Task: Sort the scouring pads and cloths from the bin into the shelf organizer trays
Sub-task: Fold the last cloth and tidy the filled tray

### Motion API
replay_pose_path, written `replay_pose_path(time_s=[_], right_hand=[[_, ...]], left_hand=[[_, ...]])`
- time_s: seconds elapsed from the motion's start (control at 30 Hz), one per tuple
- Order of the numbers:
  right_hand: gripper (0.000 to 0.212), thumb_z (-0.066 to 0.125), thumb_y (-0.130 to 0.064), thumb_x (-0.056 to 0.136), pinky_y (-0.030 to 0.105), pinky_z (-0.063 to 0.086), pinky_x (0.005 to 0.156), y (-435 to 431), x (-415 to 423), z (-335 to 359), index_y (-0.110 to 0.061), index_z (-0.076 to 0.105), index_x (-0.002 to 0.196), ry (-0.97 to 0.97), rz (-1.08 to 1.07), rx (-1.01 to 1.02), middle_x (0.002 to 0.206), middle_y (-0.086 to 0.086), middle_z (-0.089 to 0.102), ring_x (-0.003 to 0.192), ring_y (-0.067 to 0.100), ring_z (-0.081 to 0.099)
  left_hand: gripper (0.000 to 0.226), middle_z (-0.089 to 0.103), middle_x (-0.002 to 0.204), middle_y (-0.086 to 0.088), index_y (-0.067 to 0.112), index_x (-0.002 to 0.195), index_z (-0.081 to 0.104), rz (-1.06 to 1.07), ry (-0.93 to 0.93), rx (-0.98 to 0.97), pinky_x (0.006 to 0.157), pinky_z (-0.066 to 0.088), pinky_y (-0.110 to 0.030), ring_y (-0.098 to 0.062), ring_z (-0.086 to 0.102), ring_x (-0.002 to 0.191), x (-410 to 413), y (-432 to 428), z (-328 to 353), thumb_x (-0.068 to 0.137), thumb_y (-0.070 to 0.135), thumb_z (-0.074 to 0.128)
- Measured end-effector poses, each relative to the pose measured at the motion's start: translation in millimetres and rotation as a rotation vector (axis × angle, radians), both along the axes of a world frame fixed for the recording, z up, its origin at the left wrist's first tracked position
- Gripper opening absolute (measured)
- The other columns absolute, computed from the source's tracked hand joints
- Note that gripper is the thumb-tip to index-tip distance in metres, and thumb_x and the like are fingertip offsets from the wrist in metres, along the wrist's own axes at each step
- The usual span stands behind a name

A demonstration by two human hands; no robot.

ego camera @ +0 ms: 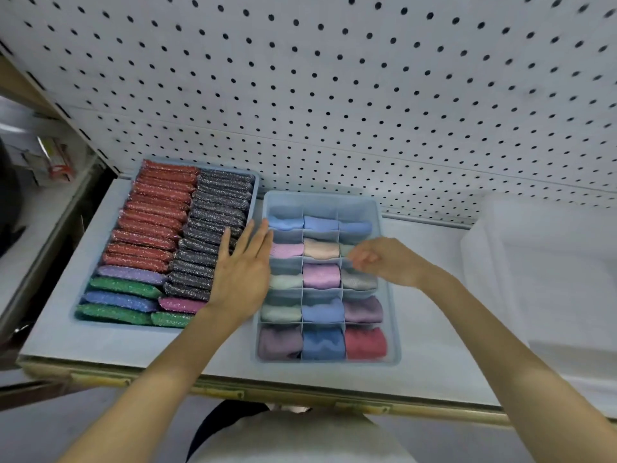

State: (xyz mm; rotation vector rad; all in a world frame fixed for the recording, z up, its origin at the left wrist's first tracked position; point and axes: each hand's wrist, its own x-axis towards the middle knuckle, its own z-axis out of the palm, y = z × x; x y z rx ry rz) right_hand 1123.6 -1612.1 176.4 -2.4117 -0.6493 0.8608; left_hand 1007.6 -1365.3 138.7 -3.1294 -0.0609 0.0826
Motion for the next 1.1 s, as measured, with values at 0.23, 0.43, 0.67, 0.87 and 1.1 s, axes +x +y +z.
replay_pose_path(time_s=[0.23, 0.43, 0.67, 0.87, 1.1], right_hand=[[0.027, 0.038, -0.03, 0.099, 0.033, 0.034, 0.084, 20.6, -17.3, -10.5, -0.011, 0.057, 0.099, -0.336, 0.417, -0.519, 0.114, 0.012, 0.061, 0.111, 0.032, 0.052], [0.029, 0.044, -0.031, 0.097, 0.036, 0.035, 0.093, 27.2, -17.3, -14.7, -0.009, 0.053, 0.114, -0.159, 0.436, -0.608, 0.125, 0.014, 0.05, 0.12, 0.031, 0.045], [0.012, 0.055, -0.009, 0.088, 0.025, 0.03, 0.054, 35.4, -5.9, -3.5, -0.01, 0.043, 0.084, 0.101, 0.396, -0.604, 0.085, 0.004, 0.045, 0.081, 0.022, 0.042], [0.009, 0.057, -0.007, 0.088, 0.029, 0.045, 0.076, 32.1, -18.6, -5.2, -0.01, 0.065, 0.09, -0.158, -0.029, -0.053, 0.085, -0.001, 0.063, 0.081, 0.018, 0.057], [0.032, 0.052, -0.025, 0.095, 0.037, 0.039, 0.096, 61.4, -31.3, -38.3, -0.009, 0.06, 0.122, -0.185, 0.213, -0.241, 0.128, 0.008, 0.059, 0.118, 0.031, 0.052]], left_hand=[[0.062, -0.002, 0.163, -0.004, 0.01, 0.154, 0.012, -0.006, 0.062, 0.012, 0.119, -0.007, -0.053, -0.022, -0.004, 0.15, 9.3, -0.6, 5.4, 0.097, 0.018, 0.037], [0.063, -0.006, 0.163, -0.003, 0.012, 0.154, 0.008, 0.008, 0.057, -0.007, 0.119, -0.007, -0.053, -0.021, -0.007, 0.15, 7.8, -1.0, 4.7, 0.098, 0.018, 0.035], [0.061, -0.003, 0.163, -0.001, 0.012, 0.154, 0.011, 0.013, 0.034, -0.04, 0.118, -0.007, -0.051, -0.019, -0.004, 0.15, 7.3, -1.5, 3.9, 0.098, 0.017, 0.034], [0.06, -0.002, 0.163, -0.003, 0.011, 0.154, 0.012, 0.012, 0.025, -0.056, 0.119, -0.005, -0.05, -0.02, -0.003, 0.15, 5.9, 1.1, 1.3, 0.098, 0.017, 0.033], [0.06, 0.002, 0.163, -0.003, 0.011, 0.154, 0.015, 0.011, 0.015, -0.061, 0.12, -0.002, -0.05, -0.02, 0.001, 0.15, 5.7, 1.3, -1.4, 0.098, 0.018, 0.036]])
